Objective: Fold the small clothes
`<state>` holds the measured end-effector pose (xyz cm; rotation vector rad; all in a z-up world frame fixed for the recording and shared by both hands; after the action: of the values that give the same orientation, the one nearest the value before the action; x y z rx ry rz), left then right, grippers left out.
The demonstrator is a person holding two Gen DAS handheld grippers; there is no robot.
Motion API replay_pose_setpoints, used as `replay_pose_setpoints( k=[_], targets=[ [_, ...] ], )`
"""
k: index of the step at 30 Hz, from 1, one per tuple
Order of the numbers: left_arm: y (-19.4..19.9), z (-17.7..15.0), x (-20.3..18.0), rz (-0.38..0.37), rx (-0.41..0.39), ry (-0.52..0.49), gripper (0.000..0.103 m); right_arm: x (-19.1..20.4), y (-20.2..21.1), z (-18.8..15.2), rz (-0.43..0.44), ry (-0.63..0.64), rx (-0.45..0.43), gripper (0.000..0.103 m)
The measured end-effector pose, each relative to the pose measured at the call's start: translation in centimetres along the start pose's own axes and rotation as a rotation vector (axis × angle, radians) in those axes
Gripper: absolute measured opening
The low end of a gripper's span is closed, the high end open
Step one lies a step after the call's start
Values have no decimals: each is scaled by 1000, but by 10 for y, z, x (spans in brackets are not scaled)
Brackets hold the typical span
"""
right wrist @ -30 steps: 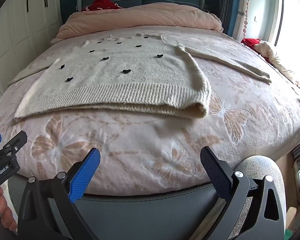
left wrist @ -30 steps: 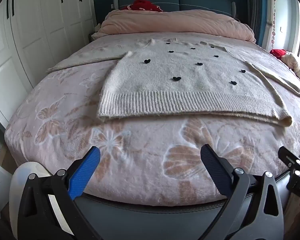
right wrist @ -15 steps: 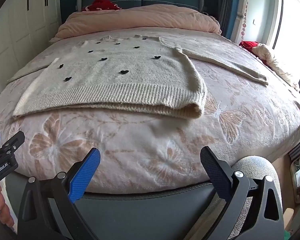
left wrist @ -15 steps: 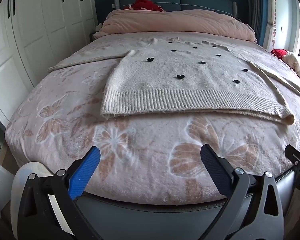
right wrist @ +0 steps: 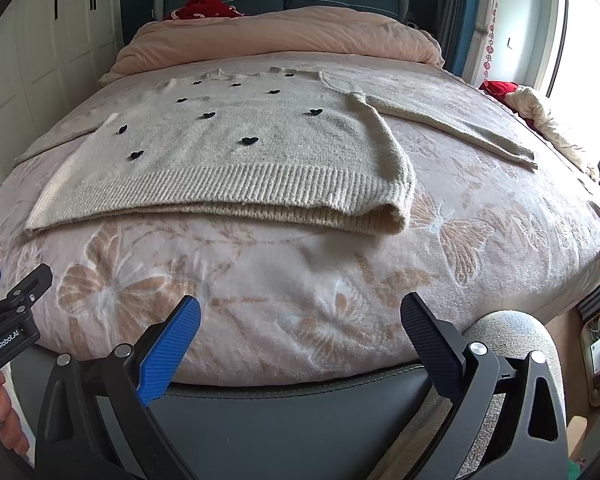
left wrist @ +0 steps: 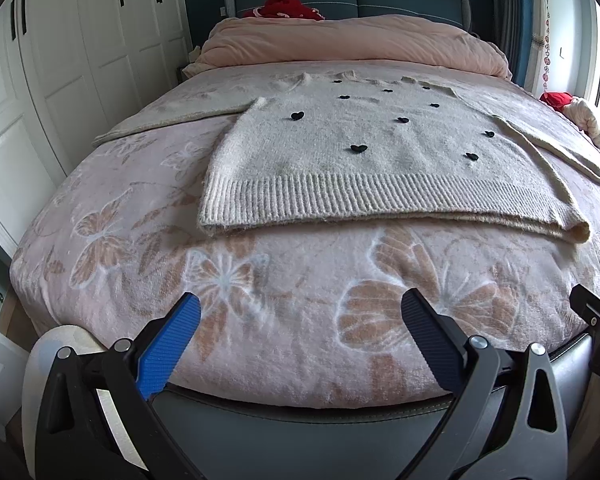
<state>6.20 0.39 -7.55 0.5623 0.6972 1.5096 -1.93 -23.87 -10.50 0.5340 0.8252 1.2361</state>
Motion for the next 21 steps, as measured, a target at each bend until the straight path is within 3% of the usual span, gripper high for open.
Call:
replay_pose_setpoints(
  k=[21],
  targets=[
    [-3, -2, 0, -2, 9, -7, 98, 2, -2, -1, 5, 6, 6, 98]
  ],
)
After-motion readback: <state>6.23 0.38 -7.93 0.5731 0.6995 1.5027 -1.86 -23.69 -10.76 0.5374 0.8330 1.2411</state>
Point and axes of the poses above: each gripper's, at about its wrist camera, not at the fingertips, and y roughly against the way its jaws point, x to its left, z to its top, the point moved 9 cm from there along -y, roughly the way its jaws point, and after that the axes turned 11 degrees about y, right-handed, at the moved point
